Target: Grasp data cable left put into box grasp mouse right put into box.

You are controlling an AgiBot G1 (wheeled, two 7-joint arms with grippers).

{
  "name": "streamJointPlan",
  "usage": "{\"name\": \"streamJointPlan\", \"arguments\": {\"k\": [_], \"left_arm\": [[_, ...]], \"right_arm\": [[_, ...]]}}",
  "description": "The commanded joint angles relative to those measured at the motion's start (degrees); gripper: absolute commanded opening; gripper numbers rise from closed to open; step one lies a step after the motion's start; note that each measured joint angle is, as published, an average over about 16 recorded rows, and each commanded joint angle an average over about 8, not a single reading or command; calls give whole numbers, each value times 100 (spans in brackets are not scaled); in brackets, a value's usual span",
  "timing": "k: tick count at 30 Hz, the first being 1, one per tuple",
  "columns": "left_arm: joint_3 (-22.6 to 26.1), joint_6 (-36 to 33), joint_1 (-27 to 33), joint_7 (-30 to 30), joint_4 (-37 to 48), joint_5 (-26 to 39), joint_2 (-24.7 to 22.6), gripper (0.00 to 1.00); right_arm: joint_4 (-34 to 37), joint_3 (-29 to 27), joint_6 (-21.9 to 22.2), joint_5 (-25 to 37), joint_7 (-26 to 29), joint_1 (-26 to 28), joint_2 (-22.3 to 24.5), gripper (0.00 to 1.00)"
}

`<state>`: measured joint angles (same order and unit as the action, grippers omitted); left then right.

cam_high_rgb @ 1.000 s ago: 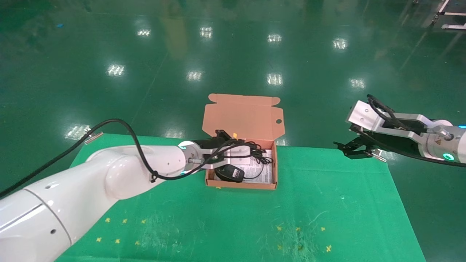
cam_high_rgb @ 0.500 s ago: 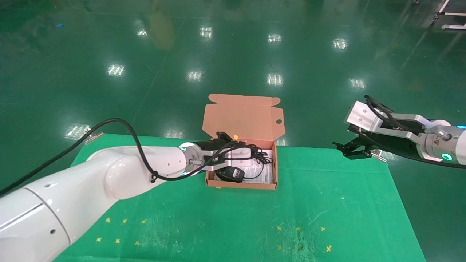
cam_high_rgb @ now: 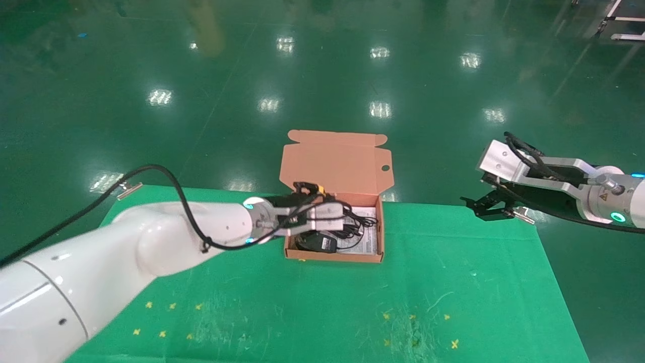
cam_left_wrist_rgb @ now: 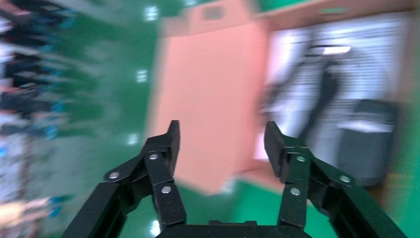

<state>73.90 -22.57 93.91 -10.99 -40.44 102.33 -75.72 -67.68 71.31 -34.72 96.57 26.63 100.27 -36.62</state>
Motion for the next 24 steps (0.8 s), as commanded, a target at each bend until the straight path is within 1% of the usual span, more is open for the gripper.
{"name": "streamJointPlan", "arguments": {"k": [1, 5, 9, 24], "left_arm": [[-59, 48, 166, -67, 52, 20, 61, 100], [-57, 129, 418, -105, 213, 175, 64, 100], [-163, 33, 456, -117, 218, 111, 130, 100], [-1453, -1426, -395, -85, -592, -1303, 1033, 100]], "right_arm": [[-61, -29, -9, 59, -37, 109, 40, 100], [-92, -1, -301, 300, -135, 347, 11, 100], [-108, -132, -540, 272, -203, 354, -10, 100], [-221, -1397, -1608, -1075, -528, -636, 30, 100]]}}
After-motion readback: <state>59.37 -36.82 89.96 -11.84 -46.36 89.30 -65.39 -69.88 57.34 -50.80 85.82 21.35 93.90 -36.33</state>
